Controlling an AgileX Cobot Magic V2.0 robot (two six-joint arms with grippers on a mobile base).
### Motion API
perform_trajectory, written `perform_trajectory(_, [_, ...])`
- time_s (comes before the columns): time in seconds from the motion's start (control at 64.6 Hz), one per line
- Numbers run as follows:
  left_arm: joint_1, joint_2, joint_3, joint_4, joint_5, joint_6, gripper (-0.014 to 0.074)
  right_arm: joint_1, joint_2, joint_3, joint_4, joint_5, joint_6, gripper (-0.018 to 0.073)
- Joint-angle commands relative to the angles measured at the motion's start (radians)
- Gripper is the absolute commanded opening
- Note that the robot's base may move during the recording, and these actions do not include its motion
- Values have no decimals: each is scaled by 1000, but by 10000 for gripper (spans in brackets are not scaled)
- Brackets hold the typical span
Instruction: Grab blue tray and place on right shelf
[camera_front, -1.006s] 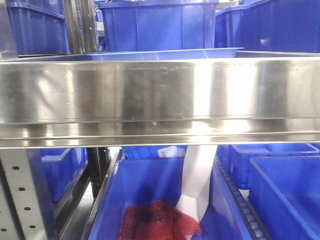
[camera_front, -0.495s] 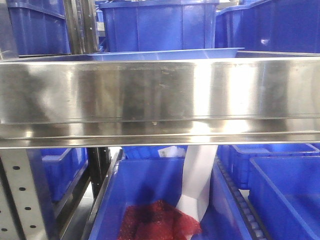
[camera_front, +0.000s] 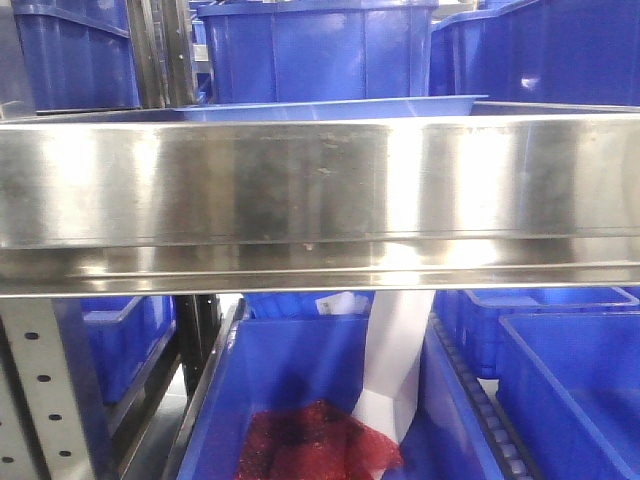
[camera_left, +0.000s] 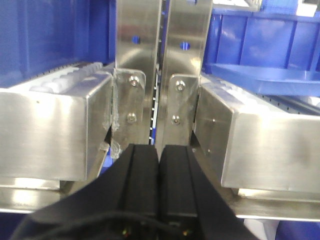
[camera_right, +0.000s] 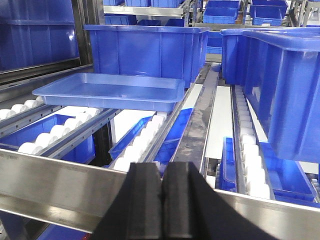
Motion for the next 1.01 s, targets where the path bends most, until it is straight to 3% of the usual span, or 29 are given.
perform_trajectory(0.0, [2, -16, 30, -8, -96, 6, -48, 2, 12, -26, -18, -89, -12, 55])
perform_trajectory(0.774, [2, -16, 30, -8, -96, 6, -48, -4, 12, -16, -21, -94, -12, 55])
perform_trajectory(0.867, [2, -16, 30, -8, -96, 6, -48, -58, 12, 6, 35, -123, -65, 55])
perform_trajectory(0.991, [2, -16, 30, -8, -96, 6, -48, -211, 12, 68, 208, -222, -235, 55])
